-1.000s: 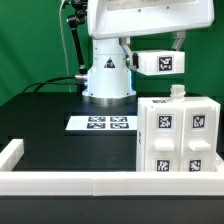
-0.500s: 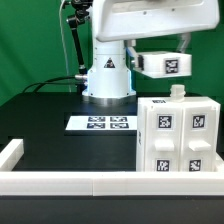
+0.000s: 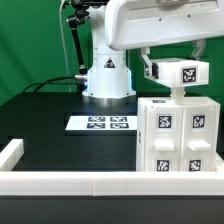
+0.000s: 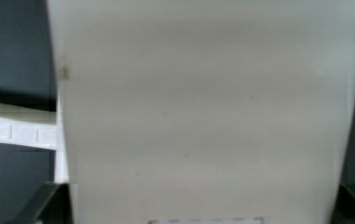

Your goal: Assemble cabinet

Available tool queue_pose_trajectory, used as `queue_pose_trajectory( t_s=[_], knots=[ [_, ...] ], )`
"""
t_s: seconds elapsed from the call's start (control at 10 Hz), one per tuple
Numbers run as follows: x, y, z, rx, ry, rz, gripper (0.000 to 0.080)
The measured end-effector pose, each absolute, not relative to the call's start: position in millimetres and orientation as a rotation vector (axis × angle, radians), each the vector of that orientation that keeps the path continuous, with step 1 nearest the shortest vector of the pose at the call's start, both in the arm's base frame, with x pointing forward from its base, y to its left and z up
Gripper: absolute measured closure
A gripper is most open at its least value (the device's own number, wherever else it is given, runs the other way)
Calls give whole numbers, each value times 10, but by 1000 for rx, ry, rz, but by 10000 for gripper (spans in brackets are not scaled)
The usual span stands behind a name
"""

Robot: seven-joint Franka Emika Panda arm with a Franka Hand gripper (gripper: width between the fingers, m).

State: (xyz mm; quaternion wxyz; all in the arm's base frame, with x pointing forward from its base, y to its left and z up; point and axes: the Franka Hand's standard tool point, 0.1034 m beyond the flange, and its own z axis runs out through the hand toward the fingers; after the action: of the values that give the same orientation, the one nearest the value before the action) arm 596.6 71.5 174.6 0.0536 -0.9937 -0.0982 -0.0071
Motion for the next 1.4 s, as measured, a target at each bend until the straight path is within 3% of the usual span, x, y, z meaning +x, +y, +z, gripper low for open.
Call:
queue_pose_trajectory(
  t_s=[0.7,1.4],
  knots=[
    [6041,827,1587,-3013,-327,-18,242],
    [6092,788,1579,-3020,-313,-128,242]
  ],
)
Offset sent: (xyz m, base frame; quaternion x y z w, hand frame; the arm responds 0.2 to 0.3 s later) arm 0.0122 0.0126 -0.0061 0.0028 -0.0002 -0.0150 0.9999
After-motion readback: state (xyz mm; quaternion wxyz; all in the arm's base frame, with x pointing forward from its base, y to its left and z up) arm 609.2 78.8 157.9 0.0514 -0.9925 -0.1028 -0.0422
